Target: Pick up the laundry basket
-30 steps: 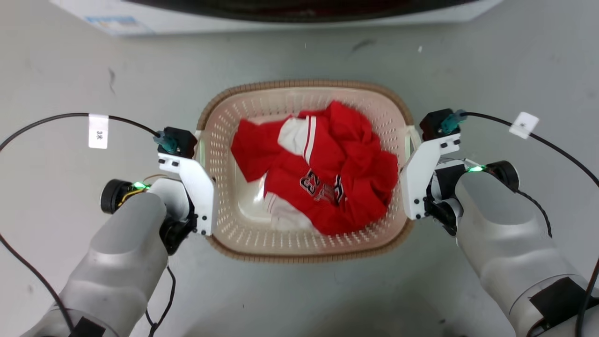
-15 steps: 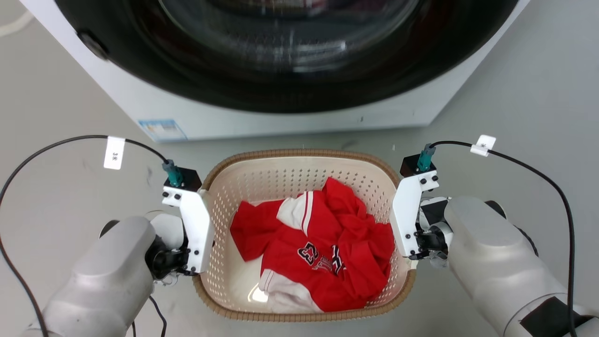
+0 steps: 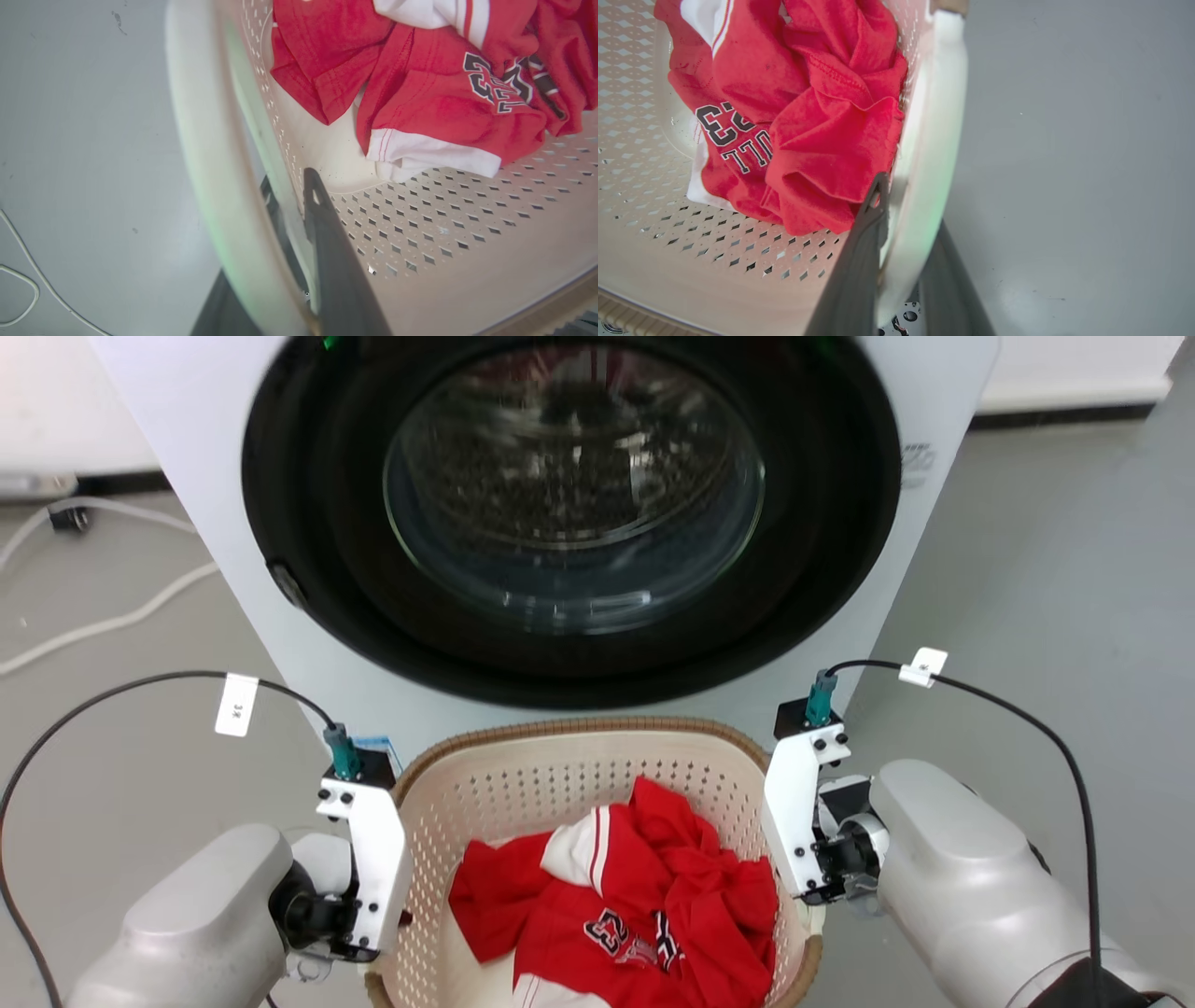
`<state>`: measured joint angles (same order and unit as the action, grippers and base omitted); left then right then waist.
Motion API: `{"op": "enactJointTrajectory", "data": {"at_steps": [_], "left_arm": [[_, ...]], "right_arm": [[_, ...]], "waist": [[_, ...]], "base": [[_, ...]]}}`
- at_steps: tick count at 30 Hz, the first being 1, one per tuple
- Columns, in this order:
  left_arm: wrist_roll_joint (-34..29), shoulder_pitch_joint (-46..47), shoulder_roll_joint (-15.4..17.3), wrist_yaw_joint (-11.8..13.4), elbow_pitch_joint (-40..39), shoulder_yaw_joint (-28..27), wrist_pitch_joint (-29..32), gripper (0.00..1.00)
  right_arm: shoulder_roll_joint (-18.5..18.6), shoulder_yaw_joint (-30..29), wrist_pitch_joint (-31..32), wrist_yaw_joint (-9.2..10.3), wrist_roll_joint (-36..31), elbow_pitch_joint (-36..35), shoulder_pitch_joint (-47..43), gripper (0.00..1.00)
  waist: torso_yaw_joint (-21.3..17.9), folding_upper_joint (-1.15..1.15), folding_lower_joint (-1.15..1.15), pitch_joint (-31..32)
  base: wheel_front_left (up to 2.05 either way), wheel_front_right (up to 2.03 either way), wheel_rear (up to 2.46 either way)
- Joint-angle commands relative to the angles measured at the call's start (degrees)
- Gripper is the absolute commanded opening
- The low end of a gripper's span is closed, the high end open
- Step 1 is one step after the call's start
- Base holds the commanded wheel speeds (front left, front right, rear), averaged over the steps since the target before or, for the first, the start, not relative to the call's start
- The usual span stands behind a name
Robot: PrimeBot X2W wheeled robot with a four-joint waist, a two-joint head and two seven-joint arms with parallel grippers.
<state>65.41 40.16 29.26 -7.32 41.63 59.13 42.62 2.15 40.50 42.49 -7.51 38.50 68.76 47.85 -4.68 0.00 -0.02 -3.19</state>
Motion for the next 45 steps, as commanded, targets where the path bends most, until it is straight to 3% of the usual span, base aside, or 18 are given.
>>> {"op": "enactJointTrajectory", "data": {"at_steps": [1,19,45], "left_arm": [[0.17,-1.45,1.58,-0.22,0.16,0.89,1.26,0.0],[4.31,-3.07,0.49,-0.44,-1.44,3.76,3.24,0.0],[7.16,-2.26,0.17,-0.44,-0.66,5.19,2.61,0.0]], "right_arm": [[1.31,0.46,0.27,0.04,0.03,-0.18,-0.21,0.0],[1.07,2.83,3.95,0.02,3.65,-0.99,-2.22,0.0],[0.86,5.34,3.5,0.0,6.36,-0.62,-2.13,0.0]], "waist": [[-0.17,0.0,0.02,2.77],[0.54,0.0,0.02,7.51],[0.77,0.0,0.02,8.09]], "base": [[0.0,0.0,0.0],[0.0,0.0,0.0],[0.0,0.0,0.0]]}}
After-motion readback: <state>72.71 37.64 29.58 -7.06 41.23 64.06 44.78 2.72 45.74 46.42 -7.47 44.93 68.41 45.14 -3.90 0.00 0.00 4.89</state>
